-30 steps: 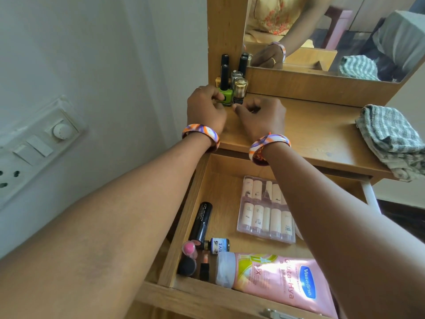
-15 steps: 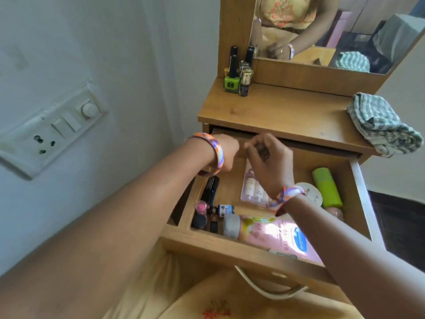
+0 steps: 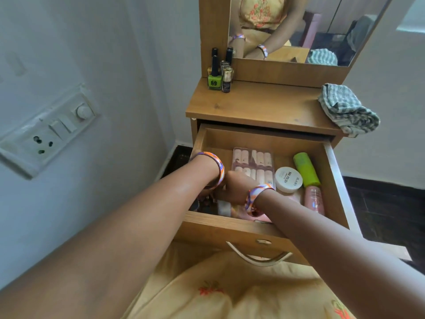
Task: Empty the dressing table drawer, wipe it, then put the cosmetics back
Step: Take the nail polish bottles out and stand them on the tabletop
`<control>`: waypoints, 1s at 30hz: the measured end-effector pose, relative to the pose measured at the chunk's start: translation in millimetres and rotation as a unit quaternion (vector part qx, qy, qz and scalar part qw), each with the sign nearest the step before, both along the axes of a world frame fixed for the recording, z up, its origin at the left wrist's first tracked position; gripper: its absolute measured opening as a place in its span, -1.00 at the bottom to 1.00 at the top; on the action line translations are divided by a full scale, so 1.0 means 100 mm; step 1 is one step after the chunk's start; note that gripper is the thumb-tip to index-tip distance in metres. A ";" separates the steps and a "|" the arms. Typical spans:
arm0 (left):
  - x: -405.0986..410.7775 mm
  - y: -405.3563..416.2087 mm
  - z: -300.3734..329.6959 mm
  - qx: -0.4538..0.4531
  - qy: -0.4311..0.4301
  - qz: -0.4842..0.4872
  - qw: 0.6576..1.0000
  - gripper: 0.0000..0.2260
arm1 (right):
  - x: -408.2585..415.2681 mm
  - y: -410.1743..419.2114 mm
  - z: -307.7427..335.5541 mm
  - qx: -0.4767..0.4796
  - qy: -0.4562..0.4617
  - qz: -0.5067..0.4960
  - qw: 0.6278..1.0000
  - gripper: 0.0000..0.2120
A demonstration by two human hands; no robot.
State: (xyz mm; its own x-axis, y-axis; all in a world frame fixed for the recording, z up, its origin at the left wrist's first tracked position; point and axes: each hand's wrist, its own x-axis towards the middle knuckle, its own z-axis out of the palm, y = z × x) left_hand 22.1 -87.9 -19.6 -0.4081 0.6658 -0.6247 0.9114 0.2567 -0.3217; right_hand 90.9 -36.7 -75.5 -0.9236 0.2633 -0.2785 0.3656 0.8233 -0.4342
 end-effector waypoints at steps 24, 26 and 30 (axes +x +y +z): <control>-0.60 -0.06 0.23 0.435 -0.724 0.426 0.326 -0.79 | 0.10 0.38 0.11 -0.331 0.174 -0.116 0.920 -0.93; -0.65 -0.09 0.19 0.416 -0.785 0.368 0.273 -0.56 | 0.11 0.46 0.13 -0.406 0.200 -0.146 0.880 -0.87; -0.71 -0.09 0.12 0.421 -0.821 0.314 0.223 -0.53 | 0.10 0.59 0.20 -0.520 0.254 -0.175 0.796 -0.87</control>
State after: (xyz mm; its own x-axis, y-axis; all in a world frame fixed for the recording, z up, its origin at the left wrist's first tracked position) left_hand -48.7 -96.9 -7.8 -0.2669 0.9630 -0.0361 -0.6784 -0.1611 0.7168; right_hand 100.7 22.7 -55.2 -0.9075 0.4004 -0.1271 0.0524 -0.1923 -0.9799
